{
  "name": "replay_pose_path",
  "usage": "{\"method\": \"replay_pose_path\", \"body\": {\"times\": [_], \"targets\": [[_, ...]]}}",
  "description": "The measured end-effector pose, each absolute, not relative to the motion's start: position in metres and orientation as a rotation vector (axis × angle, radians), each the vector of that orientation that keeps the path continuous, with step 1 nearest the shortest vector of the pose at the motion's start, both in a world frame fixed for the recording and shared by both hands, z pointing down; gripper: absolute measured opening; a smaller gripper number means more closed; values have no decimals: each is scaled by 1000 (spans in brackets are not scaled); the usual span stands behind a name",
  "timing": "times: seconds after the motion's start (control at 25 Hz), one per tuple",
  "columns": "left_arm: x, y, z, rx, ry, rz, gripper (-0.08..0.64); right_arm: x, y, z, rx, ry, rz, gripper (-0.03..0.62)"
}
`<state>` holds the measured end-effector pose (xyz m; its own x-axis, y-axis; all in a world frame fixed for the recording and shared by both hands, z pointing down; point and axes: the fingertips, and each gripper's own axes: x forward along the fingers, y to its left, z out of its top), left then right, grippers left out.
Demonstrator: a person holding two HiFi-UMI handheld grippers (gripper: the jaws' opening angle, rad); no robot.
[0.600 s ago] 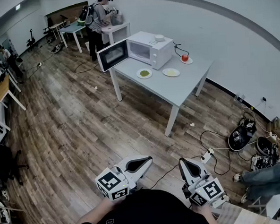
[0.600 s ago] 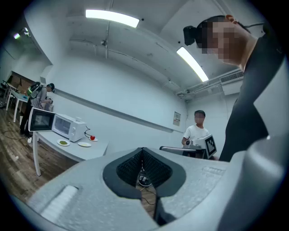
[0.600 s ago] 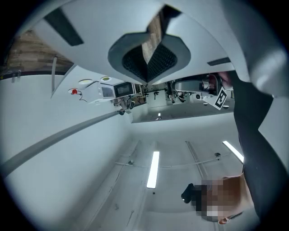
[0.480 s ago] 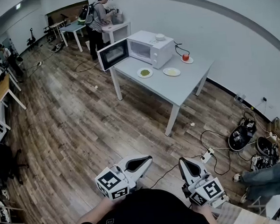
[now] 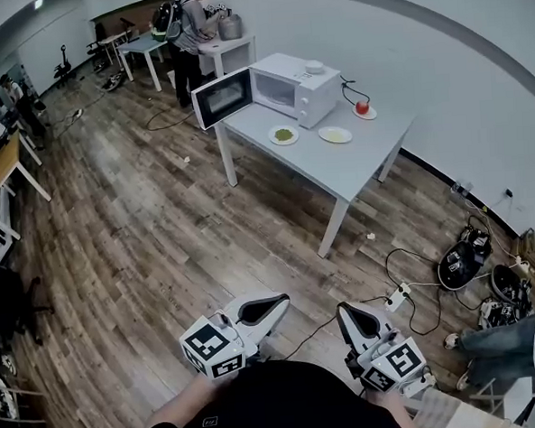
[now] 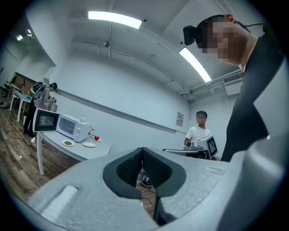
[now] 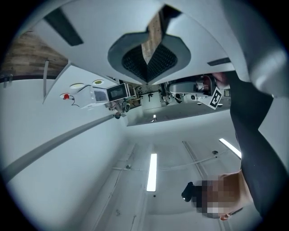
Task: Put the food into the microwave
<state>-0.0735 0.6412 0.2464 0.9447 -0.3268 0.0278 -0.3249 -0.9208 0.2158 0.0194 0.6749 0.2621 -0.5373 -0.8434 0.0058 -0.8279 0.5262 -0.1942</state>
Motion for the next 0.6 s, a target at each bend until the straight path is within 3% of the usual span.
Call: {"method": "replay_pose_path", "body": {"times": [0.6], "targets": [[-204, 562, 248, 2949, -596, 19, 8, -119, 575, 267, -1388, 2590, -464, 15]]}}
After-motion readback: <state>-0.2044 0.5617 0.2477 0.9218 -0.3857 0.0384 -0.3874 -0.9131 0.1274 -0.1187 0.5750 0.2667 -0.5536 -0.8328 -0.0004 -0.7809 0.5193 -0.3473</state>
